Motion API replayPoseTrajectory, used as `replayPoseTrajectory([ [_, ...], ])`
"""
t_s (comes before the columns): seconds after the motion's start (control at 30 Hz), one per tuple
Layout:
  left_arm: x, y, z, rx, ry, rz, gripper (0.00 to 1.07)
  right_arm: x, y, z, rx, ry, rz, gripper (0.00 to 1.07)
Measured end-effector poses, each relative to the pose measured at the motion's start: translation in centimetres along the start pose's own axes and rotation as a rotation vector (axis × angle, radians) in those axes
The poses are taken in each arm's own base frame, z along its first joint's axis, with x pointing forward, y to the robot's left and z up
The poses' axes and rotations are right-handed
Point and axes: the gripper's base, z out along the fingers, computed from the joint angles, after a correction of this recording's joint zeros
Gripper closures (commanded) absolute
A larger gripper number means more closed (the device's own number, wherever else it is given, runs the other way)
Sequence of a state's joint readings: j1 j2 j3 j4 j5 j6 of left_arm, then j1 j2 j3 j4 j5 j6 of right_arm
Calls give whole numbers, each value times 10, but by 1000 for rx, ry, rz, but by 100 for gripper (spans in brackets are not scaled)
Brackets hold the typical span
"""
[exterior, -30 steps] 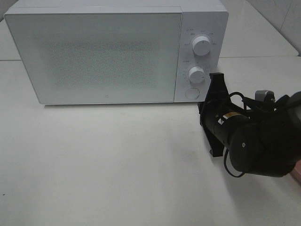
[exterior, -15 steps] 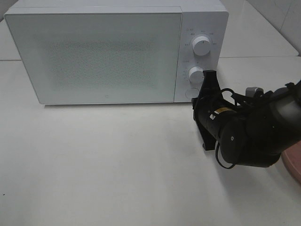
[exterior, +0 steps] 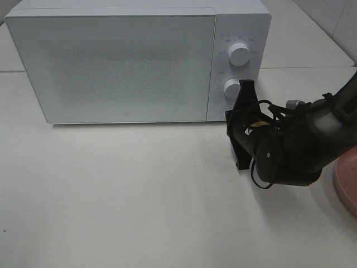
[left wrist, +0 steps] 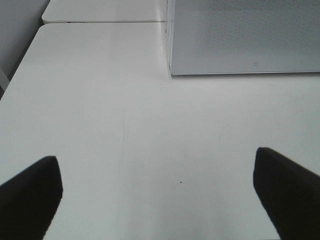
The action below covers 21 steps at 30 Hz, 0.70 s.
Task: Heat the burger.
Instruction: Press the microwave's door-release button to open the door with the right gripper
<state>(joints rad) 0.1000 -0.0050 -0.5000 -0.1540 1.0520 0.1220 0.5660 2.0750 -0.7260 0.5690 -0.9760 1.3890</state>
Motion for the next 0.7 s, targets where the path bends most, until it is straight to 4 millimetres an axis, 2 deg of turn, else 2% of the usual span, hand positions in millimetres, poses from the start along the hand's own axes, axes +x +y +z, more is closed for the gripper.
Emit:
replayPoseTrajectory([
  [0.27, 0, 0, 0, 0, 0, 0, 9, -7, 0, 5, -6, -16, 3, 107],
  [0.47, 0, 0, 0, 0, 0, 0, 9, -3, 5, 10, -25, -2, 0, 107],
  [0.7, 0, 0, 0, 0, 0, 0, 9, -1, -4, 18, 11, -1, -5, 107],
])
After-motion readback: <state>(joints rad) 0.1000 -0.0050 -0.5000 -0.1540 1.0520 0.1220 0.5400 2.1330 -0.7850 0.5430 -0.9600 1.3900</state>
